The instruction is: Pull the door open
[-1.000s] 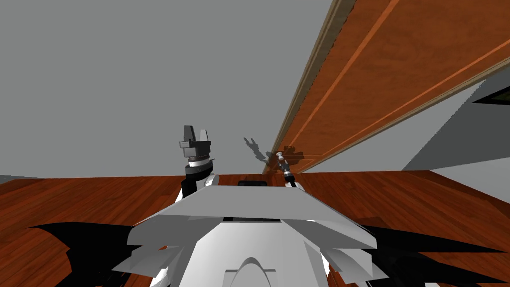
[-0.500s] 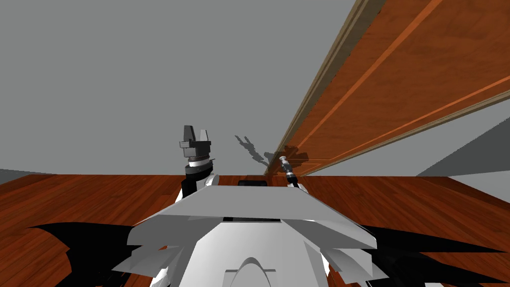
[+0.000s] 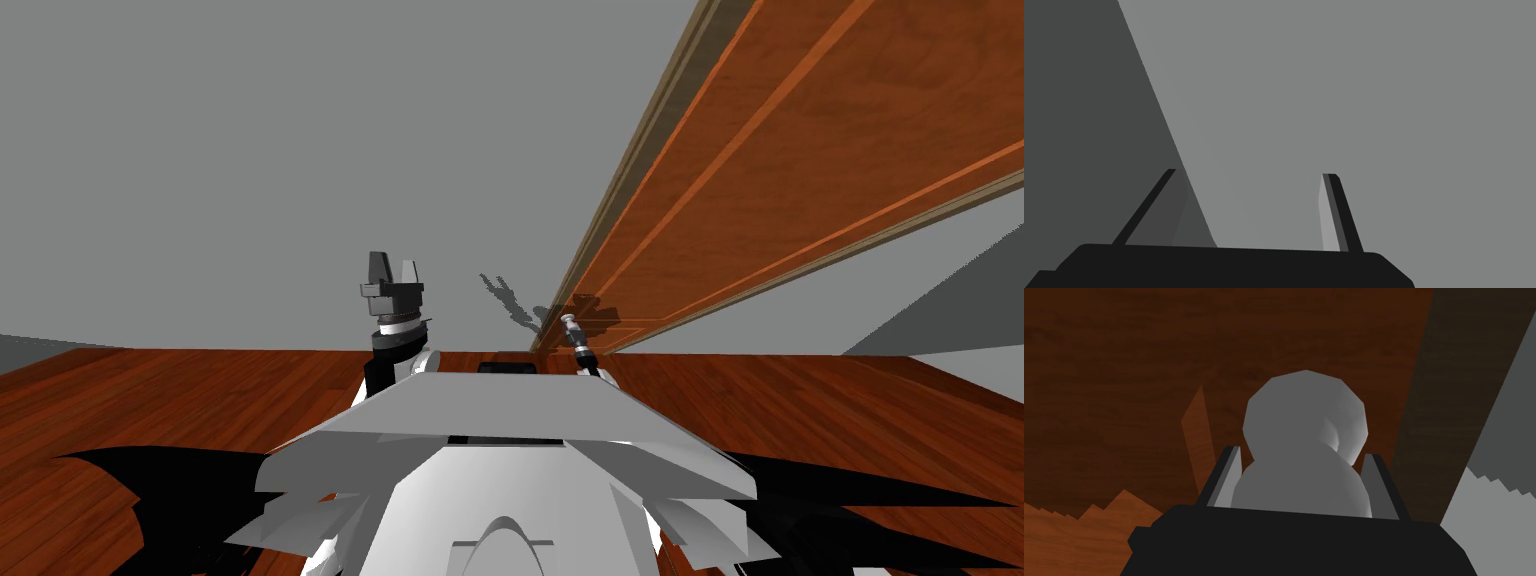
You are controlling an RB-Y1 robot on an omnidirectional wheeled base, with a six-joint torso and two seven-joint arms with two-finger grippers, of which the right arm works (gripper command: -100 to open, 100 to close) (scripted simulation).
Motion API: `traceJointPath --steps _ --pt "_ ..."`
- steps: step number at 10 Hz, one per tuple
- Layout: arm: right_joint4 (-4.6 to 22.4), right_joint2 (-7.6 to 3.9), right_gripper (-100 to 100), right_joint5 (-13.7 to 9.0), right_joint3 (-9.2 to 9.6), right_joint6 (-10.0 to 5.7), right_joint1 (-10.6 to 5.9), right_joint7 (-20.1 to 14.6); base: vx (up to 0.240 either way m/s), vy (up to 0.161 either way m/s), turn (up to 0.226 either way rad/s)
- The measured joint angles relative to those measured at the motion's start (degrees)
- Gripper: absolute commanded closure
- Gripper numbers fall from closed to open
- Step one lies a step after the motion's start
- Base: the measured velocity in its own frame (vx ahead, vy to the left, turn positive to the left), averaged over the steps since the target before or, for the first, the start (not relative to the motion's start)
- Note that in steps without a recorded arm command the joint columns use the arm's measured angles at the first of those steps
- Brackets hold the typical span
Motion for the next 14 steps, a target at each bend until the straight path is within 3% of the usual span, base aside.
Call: traceJointPath --steps 7,14 --pt "-0.11 -0.31 100 -2.66 1.44 0.36 -0.25 -6.93 -0.038 -0.015 0.032" --pt "-0.07 -0.76 100 -6.26 3.36 0.54 -0.63 -16.39 -0.041 -0.02 0.043"
